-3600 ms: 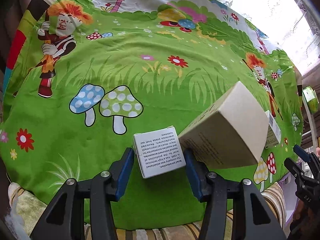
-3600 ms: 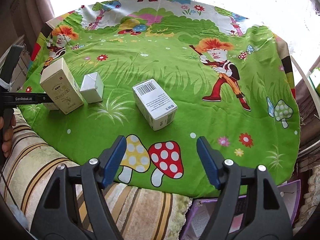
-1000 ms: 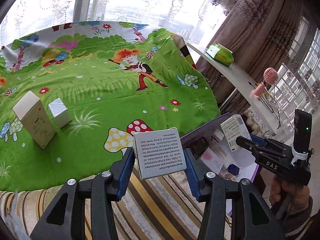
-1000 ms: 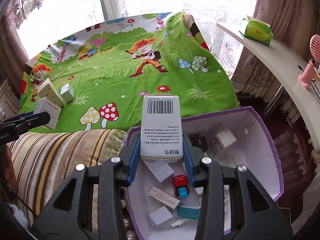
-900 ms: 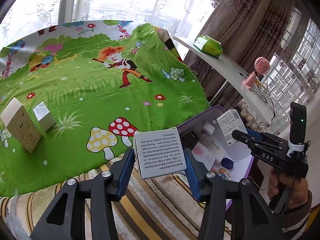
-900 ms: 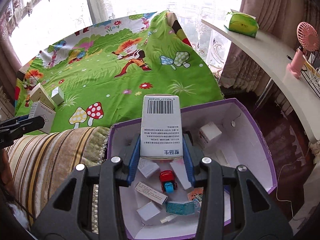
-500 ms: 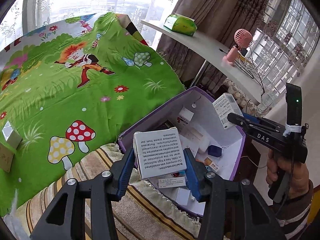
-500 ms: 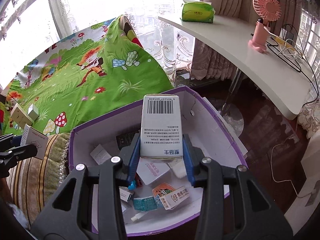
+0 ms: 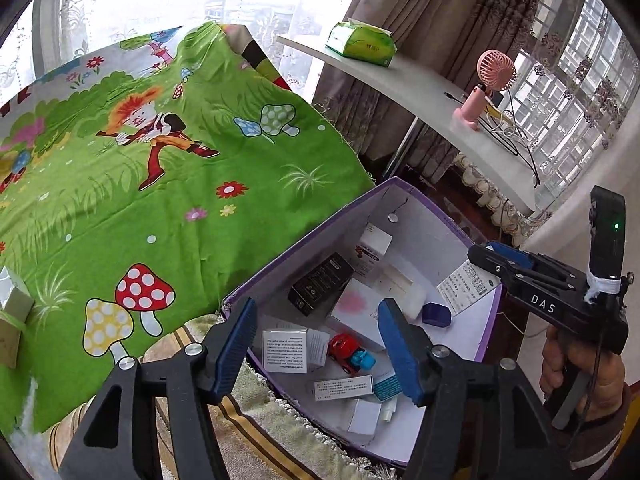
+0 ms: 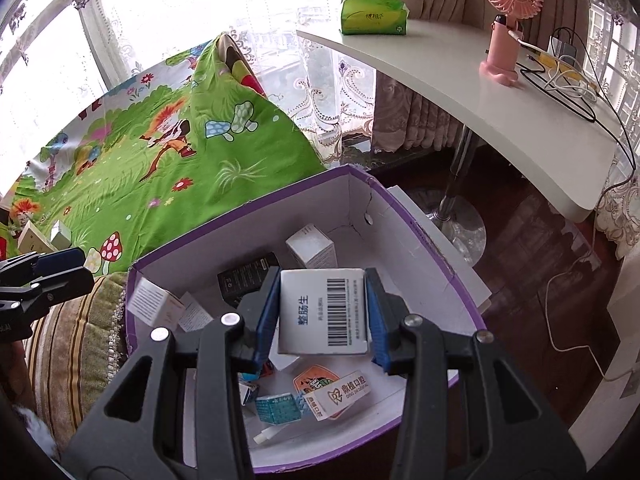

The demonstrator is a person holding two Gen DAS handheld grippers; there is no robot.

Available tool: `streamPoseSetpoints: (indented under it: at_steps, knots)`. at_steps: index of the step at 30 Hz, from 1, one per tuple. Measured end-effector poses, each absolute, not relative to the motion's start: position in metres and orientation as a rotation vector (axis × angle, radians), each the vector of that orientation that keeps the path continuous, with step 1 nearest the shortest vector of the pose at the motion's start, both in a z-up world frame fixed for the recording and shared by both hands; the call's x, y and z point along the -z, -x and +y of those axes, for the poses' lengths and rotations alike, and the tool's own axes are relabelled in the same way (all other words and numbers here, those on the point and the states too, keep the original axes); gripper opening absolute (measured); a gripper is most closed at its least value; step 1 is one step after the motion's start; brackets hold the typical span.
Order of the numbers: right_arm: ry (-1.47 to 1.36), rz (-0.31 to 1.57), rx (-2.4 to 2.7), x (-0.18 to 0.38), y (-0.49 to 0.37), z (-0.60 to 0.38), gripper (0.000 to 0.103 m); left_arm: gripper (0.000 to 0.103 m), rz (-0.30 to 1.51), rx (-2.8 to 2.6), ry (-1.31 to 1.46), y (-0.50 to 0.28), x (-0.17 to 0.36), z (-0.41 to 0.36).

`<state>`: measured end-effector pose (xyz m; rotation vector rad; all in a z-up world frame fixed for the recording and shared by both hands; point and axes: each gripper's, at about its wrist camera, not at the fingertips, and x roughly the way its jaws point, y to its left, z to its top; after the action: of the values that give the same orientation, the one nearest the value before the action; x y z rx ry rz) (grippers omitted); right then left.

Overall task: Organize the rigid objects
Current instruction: 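Carry both boxes into the purple box and open both grippers, then move both open grippers back to the last boxes on the bed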

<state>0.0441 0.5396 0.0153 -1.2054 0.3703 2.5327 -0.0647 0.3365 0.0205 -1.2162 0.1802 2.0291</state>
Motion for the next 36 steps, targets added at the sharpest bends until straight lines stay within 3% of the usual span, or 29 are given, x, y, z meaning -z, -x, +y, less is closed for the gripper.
streamPoseSetpoints:
  at_steps: [21,36]
  knots:
    - [1.244,0.342,-2.611,-0.027,-0.029,0.505,0.065,0.065,0.095,-2.105,1.218,0.082,-0.029,0.292]
    - [1.329,0.257,-2.720,-0.031,0.000,0.443,0.065,0.070,0.043,-2.316,1.177,0.112,-0.044,0.201]
